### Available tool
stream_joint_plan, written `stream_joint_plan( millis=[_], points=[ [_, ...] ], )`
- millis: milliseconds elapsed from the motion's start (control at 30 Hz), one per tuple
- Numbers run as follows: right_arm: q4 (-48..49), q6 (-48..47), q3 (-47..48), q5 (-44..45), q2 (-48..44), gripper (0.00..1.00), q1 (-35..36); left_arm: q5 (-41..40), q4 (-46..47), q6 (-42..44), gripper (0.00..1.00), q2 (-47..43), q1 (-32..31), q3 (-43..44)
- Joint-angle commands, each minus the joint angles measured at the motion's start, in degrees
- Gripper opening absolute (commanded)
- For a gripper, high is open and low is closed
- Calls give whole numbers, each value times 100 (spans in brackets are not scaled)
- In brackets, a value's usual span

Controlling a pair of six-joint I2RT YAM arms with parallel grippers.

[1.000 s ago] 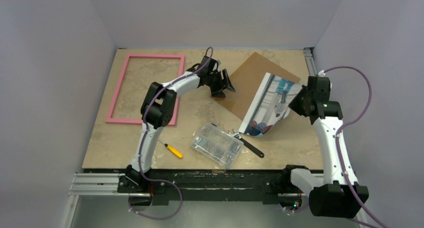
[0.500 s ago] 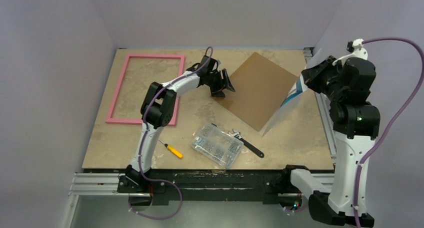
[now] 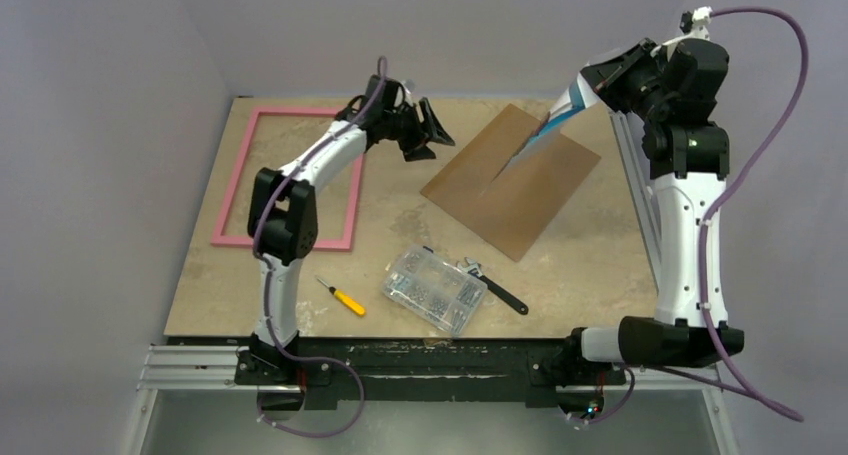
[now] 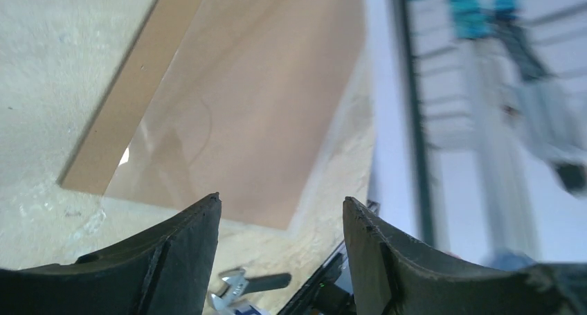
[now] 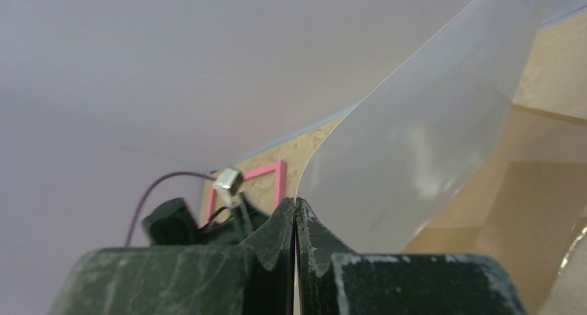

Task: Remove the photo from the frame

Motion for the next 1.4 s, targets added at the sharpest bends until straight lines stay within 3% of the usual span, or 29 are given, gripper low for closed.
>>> stream_joint_plan(
  millis=[0,133,433,600,933,1133,1367],
  points=[
    [1132,565,142,59,45,0,15,283,-208,169,63,-1378,438,128],
    [1719,609,-1111,568,-379,0,14,359,-529,530,63,-2044,627,-162],
    [2509,1438,-5258,2392,-1640,0,18,367,-423,1118,63,-3034,455,-1507],
    [3034,1923,-6765,3159,-1878,0,17,330,-447,1337,63,-3216,281,-1719],
    [3234,2607,-7860,3911,-2148,0,14,505,-195,1113,63,-3175,287,-1924],
    [3611,3143,-7857,3808,-1562,0,169,543,-116,1053,63,-3173,317,-1974],
    [2713,4338,-7253,4834,-909,0,1279,654,22,912,62,-3164,422,-2057]
  ],
)
